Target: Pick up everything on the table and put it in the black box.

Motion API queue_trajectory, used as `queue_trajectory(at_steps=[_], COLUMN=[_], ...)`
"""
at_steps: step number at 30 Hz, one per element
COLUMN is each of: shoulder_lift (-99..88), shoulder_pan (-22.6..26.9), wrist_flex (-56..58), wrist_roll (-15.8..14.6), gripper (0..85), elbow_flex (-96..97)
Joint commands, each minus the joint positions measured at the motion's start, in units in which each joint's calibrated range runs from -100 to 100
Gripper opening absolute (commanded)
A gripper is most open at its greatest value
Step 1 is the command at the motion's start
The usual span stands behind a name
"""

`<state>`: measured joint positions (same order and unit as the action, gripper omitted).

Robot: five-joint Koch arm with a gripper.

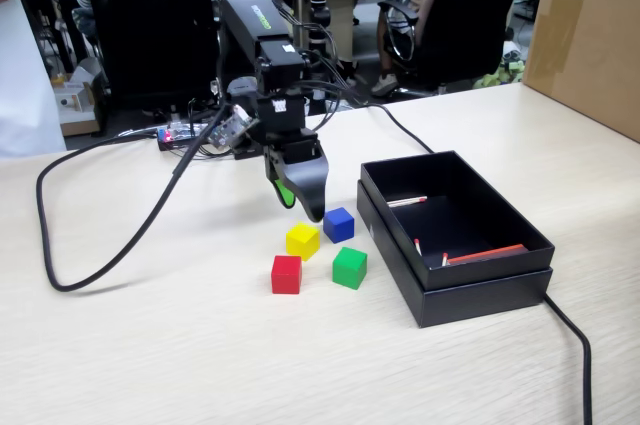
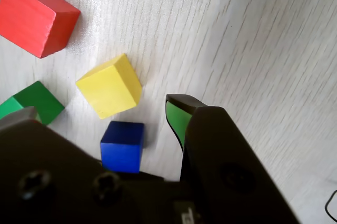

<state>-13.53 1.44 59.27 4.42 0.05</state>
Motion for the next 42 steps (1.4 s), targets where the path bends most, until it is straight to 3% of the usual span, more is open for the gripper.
queue_trajectory(at_steps=[1,10,13,16,20,21,27,30,31,34,42], shoulder_lift=[3.8,14.2,17.9,20.0,18.7,17.5,0.5,-7.1,-2.8,8.7,38.6], shoulder_pan=[0.2,-0.3,-0.3,-0.3,-0.5,-0.6,0.9,7.5,12.0,14.9,16.1], wrist_flex=[1.7,2.5,2.6,2.6,2.5,2.5,6.3,11.7,12.5,12.8,14.5], wrist_roll=[0.6,0.9,0.6,0.6,-0.1,-0.1,0.0,-1.9,-3.7,-5.6,-8.8], gripper=[43.9,40.7,28.1,27.7,3.1,2.1,2.1,2.1,2.1,2.1,6.5], elbow_flex=[-6.6,-11.8,-15.1,-15.5,-17.1,-17.2,-17.3,-29.8,-38.6,-46.9,-57.6])
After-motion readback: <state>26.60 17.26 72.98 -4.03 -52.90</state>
